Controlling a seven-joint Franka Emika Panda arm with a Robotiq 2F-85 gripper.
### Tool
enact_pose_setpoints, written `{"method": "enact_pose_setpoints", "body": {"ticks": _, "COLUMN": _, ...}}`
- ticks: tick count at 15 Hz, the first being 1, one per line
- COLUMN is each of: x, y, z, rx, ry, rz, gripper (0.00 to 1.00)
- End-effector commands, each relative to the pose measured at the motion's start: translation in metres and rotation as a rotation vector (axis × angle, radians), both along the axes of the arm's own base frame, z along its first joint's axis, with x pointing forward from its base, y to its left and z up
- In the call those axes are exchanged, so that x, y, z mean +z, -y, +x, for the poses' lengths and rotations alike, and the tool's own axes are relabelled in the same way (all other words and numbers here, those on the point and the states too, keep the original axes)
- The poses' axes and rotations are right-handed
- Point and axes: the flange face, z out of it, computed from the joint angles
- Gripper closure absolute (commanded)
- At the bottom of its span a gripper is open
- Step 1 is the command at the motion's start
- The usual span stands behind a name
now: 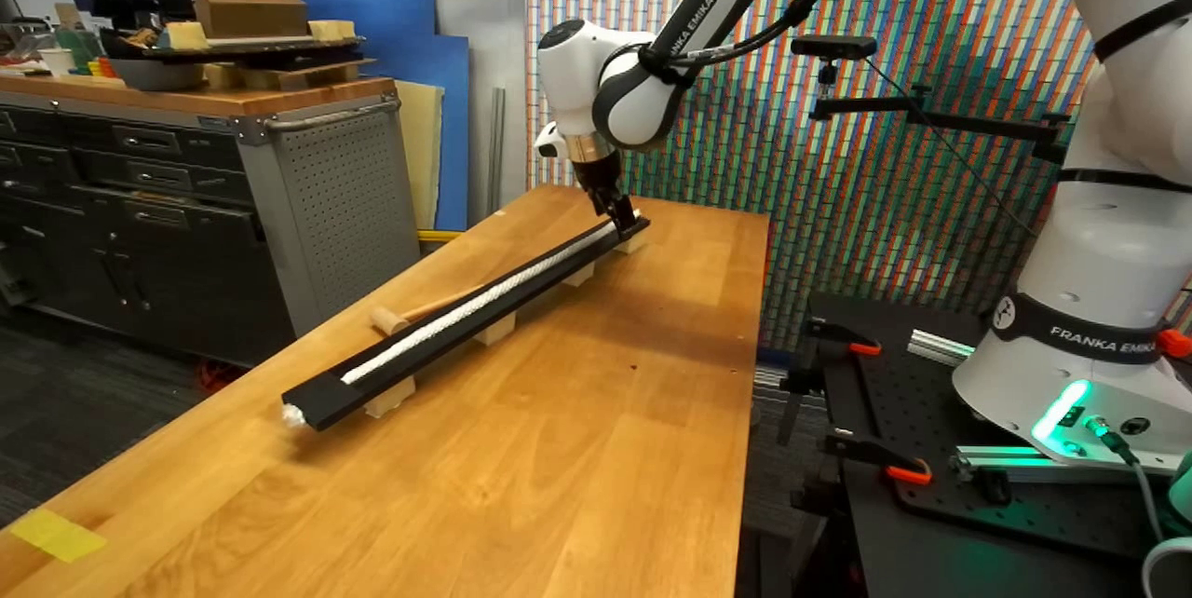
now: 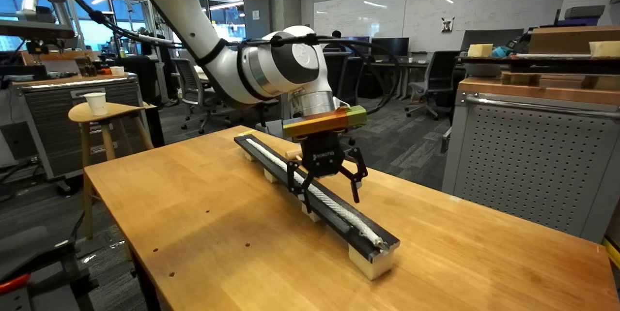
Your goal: Align the rope with the black object.
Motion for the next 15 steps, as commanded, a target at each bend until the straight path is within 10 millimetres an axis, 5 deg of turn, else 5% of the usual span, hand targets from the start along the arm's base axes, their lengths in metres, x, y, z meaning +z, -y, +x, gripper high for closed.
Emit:
{"method": "enact_pose_setpoints", "body": {"ticks": 1, "x": 0.018, "y": -0.008, "z": -0.009, "rx": -0.165, "ry": 0.065, "rz": 0.071, "gripper": 0.0}}
{"method": "enact_pose_setpoints", "body": {"ticks": 6, "x": 0.019, "y": -0.013, "z": -0.016, "rx": -0.421, "ry": 0.095, "rz": 0.173, "gripper": 0.0}}
{"method": "enact_pose_setpoints", "body": {"ticks": 15, "x": 0.005, "y": -0.008, "z": -0.008, "rx": -0.34, "ry": 0.081, "rz": 0.147, "gripper": 0.0}}
